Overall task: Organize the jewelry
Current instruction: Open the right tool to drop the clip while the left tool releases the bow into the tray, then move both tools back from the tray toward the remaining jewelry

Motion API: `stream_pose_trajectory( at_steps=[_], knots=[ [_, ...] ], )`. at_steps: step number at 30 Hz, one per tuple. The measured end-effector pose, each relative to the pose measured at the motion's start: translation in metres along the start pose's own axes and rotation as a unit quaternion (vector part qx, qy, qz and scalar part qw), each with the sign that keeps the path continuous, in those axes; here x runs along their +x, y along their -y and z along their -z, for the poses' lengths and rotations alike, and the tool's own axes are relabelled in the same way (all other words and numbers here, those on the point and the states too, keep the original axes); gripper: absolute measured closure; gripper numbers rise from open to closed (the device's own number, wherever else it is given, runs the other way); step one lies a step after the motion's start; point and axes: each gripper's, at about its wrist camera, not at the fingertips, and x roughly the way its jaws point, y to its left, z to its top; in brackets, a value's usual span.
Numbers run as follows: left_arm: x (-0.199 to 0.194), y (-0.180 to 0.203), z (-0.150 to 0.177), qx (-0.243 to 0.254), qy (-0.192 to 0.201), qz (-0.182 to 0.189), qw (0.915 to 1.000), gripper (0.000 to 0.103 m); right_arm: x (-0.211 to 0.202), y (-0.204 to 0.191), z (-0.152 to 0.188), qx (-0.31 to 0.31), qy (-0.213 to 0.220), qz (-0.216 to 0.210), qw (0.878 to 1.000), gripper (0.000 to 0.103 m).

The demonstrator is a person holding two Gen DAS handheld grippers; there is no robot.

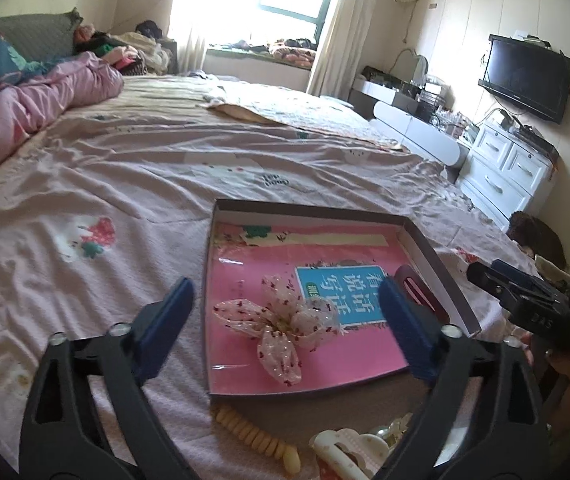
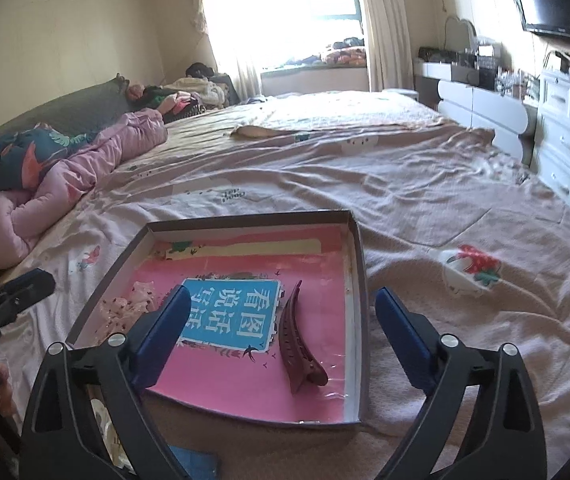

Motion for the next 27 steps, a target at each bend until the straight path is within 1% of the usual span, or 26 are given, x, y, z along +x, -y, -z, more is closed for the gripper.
stream_pose_trajectory(
  at_steps=[1,4,7,18,24,27],
  knots=[
    [-0.003,0.0,0.0,0.003,0.004,-0.005,1.0,0.012,-0.002,-0.001,0.001,-0.001,0.002,0.0,1.0,0.01],
    [-0.012,0.0,0.001,0.013,0.013,-0.017,0.9997,0.012,-0.014,-0.002,0.001,-0.003,0.015,-0.001,1.0,0.01],
    [-0.019,0.002,0.002,0.019,0.018,-0.022,0.9994,0.012,-0.028,-0.005,0.002,-0.006,0.029,-0.002,1.0,0.009],
    [-0.058,0.001,0.006,0.011,0.051,-0.02,0.9984,0.011,-0.077,-0.023,0.014,-0.016,0.057,-0.021,0.998,0.009],
    [-0.081,0.002,0.011,0.002,0.067,-0.02,0.9975,0.012,-0.1,-0.031,0.029,-0.036,0.06,-0.019,0.997,0.009],
    [-0.091,0.003,0.022,-0.004,0.07,-0.021,0.9974,0.012,-0.108,-0.035,0.036,-0.044,0.058,-0.023,0.997,0.009]
  ],
)
